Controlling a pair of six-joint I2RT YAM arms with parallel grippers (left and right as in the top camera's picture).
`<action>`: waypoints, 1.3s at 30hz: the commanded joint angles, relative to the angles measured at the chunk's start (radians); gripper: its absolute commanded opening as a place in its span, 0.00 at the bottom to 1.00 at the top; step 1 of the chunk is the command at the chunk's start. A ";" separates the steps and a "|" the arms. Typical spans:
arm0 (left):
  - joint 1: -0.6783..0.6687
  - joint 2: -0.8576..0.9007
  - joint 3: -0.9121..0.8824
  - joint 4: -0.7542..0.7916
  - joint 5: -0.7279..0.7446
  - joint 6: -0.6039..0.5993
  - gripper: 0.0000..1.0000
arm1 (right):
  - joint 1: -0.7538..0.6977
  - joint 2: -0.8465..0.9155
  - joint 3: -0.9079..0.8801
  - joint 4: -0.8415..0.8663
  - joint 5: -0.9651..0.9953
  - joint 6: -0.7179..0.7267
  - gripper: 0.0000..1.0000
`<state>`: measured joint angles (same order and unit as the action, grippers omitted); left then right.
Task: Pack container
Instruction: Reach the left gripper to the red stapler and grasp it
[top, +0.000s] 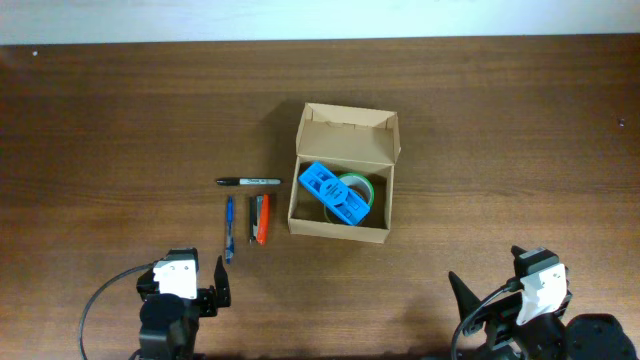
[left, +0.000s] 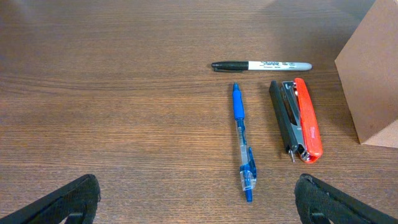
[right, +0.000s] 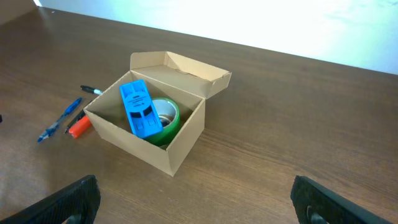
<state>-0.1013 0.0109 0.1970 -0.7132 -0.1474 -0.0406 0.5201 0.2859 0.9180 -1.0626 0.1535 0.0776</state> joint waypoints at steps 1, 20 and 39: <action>0.006 -0.006 -0.006 0.002 -0.010 0.019 1.00 | -0.005 -0.003 -0.004 0.004 0.016 0.009 0.99; 0.003 0.365 0.214 0.168 0.191 0.019 1.00 | -0.005 -0.003 -0.004 0.004 0.016 0.009 0.99; 0.003 1.361 0.852 0.037 0.440 0.011 1.00 | -0.005 -0.003 -0.004 0.004 0.016 0.009 0.99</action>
<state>-0.1013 1.2579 0.9428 -0.6220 0.2577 -0.0410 0.5201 0.2859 0.9157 -1.0615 0.1570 0.0788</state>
